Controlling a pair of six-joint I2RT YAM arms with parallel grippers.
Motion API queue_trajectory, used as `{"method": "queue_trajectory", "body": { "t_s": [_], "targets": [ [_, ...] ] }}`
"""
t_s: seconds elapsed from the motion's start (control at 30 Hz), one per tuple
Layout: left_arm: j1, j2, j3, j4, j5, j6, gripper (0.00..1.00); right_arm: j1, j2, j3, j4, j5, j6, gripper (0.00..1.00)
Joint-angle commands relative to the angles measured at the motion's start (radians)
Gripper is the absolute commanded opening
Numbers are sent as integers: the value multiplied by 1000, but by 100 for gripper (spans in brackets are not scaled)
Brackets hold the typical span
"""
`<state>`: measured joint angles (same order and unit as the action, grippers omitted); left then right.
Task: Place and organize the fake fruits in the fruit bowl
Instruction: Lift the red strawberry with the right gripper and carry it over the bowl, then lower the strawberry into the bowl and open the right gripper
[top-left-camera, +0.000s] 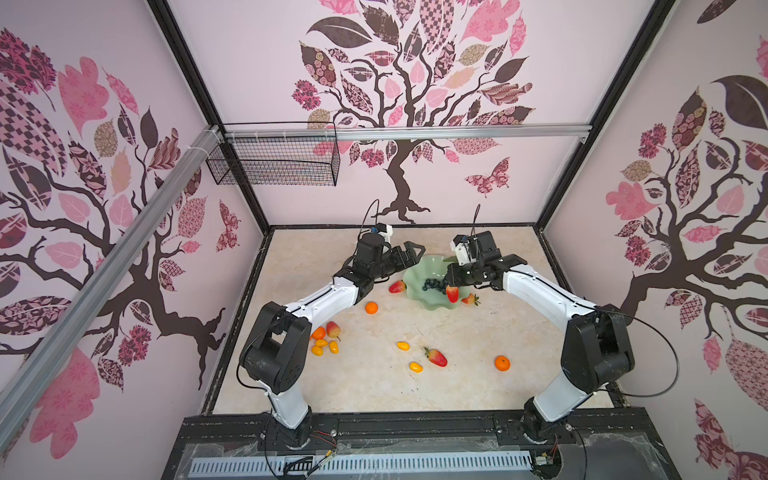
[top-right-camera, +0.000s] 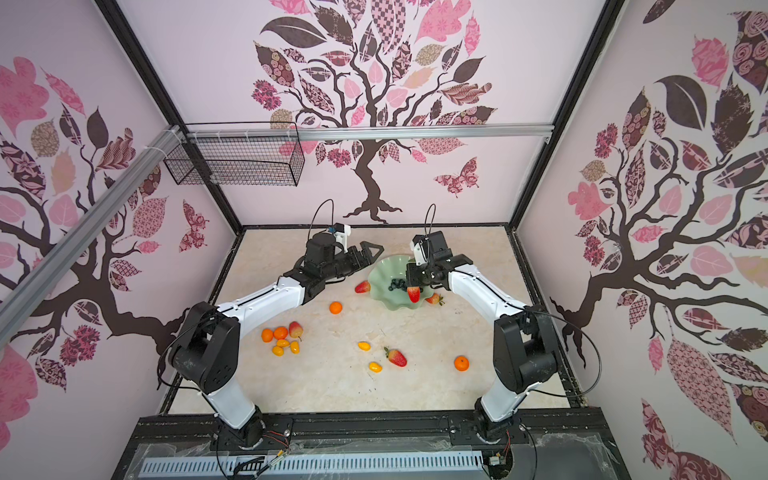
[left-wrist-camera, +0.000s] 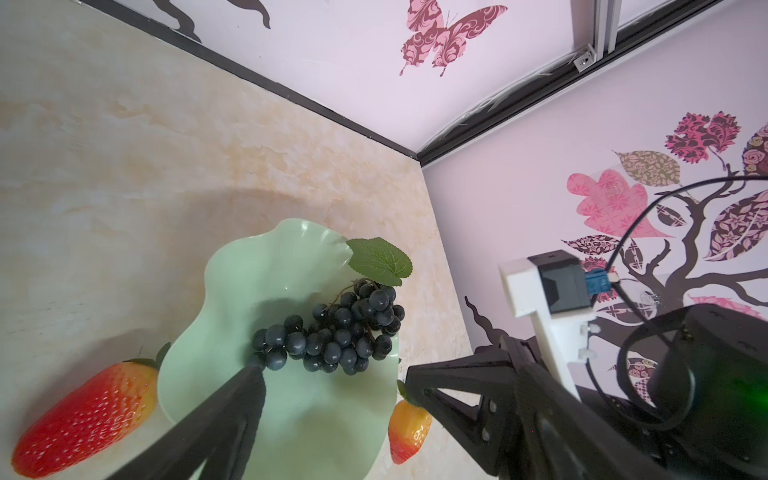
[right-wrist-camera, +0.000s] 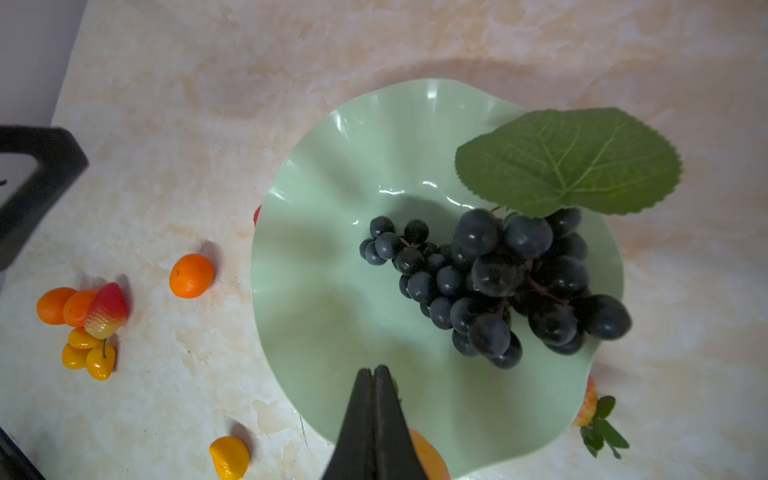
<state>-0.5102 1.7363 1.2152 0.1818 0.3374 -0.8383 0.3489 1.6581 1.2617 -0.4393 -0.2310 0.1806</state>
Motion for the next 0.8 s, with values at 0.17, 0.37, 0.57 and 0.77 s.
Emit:
{"method": "queue_trajectory", "body": {
  "t_s": [0.17,0.37,0.57,0.77],
  "targets": [
    [2,3,14,-52,-30,21,98,25,93,83,-111,31,-50,0],
    [1,5,17,-59,-31,22,98,38,154,110,-115,48,-55,0],
    [3,17,19,-59,-21,13,98,48,215,146,-121,58,-56,2],
    [2,20,21,-62,-22,13,98,55,248,182,-112,28,-43,17]
  ]
}}
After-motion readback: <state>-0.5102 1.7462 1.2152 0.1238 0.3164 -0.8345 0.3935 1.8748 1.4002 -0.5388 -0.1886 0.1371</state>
